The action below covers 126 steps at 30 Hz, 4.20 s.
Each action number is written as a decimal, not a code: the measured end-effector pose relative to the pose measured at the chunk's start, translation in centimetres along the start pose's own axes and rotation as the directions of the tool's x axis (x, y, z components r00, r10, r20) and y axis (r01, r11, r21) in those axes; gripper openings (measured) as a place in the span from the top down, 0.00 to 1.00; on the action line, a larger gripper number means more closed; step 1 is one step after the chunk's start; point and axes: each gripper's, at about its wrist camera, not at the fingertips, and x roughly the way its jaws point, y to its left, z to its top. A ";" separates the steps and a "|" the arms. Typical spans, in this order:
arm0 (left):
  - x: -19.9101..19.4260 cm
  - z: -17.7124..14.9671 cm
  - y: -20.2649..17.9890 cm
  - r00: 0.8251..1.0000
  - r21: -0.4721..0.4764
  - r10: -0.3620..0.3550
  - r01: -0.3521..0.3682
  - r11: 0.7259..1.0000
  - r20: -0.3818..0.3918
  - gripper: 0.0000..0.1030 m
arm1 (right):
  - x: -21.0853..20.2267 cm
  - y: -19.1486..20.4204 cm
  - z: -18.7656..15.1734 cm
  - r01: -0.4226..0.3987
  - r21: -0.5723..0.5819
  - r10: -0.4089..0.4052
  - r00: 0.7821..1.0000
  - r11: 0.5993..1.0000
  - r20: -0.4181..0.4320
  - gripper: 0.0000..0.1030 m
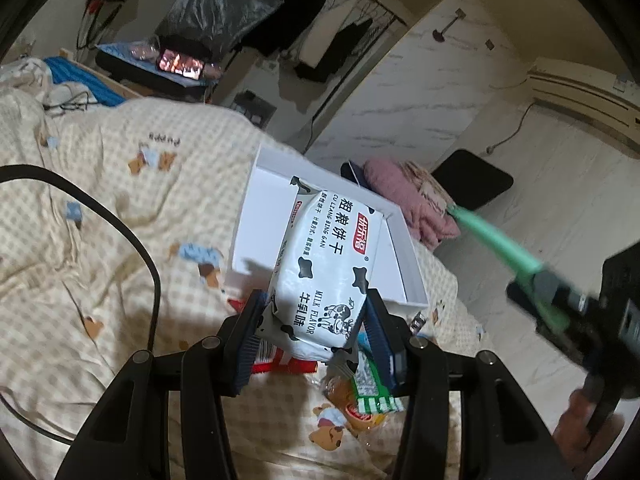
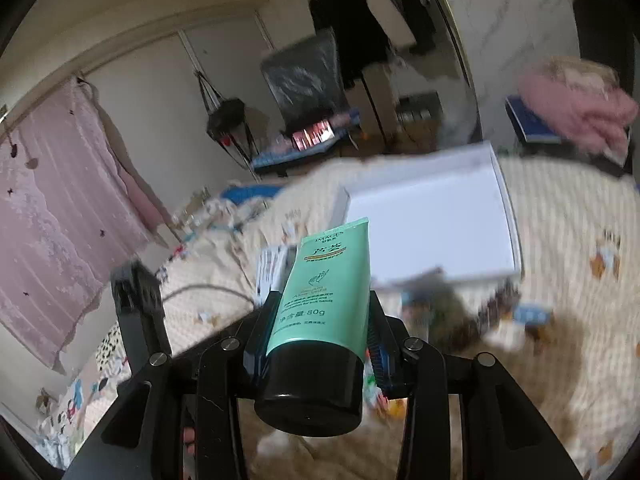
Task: Organize objects
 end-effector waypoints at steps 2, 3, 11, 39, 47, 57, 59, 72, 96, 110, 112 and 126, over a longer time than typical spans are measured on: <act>-0.4 0.6 0.0 1.000 0.002 0.012 -0.012 1.000 0.025 0.49 | -0.4 0.6 1.6 -0.015 -0.005 0.015 0.999 1.000 0.041 0.60; -0.4 1.0 0.0 1.000 -0.001 0.014 -0.014 1.000 0.026 0.49 | -0.7 0.8 2.6 -0.025 -0.010 0.026 0.997 1.000 0.071 0.60; 1.7 6.3 -1.7 0.999 0.001 0.019 -0.019 1.000 0.030 0.49 | 0.0 -0.2 6.5 0.103 -0.061 -0.085 0.965 0.993 0.247 0.60; 16.1 2.7 -0.4 0.957 0.217 0.264 -0.234 0.948 -0.123 0.49 | 14.4 -10.5 1.1 0.444 -0.079 -0.433 0.893 0.893 0.126 0.60; 15.9 2.5 -0.6 0.947 0.254 0.302 -0.268 0.929 -0.106 0.48 | 14.8 -11.0 0.6 0.532 -0.109 -0.518 0.845 0.840 0.131 0.57; 15.5 1.8 -1.1 0.952 0.275 0.284 -0.246 0.930 -0.111 0.38 | 15.5 -9.2 -0.6 0.604 -0.240 -0.584 0.796 0.760 0.157 0.33; 15.1 1.7 -1.2 0.956 0.272 0.274 -0.239 0.932 -0.099 0.36 | 15.1 -9.4 -0.5 0.579 -0.219 -0.559 0.815 0.785 0.153 0.32; 11.0 2.7 -1.7 0.987 0.198 0.157 -0.149 0.969 -0.027 0.28 | 7.3 -11.2 2.0 0.287 0.027 -0.284 0.924 0.958 0.256 0.13; 0.1 2.9 -10.2 0.988 0.319 0.048 -0.093 0.943 0.145 0.19 | -4.2 -2.6 3.6 0.123 -0.019 -0.108 0.925 0.992 0.364 0.00; -7.0 -1.3 -13.0 0.964 0.343 0.249 -0.267 0.901 0.096 0.01 | -14.0 0.6 2.6 0.121 0.053 -0.131 0.946 0.991 0.295 0.00; -7.9 -2.2 -12.7 0.964 0.320 0.250 -0.265 0.910 0.089 0.01 | -14.4 1.2 2.7 0.122 0.060 -0.134 0.950 0.991 0.283 0.00; -4.4 -10.5 -7.1 0.913 0.160 0.369 -0.343 0.925 -0.175 0.01 | -11.2 0.1 -8.6 0.354 0.138 -0.378 0.894 0.925 0.241 0.00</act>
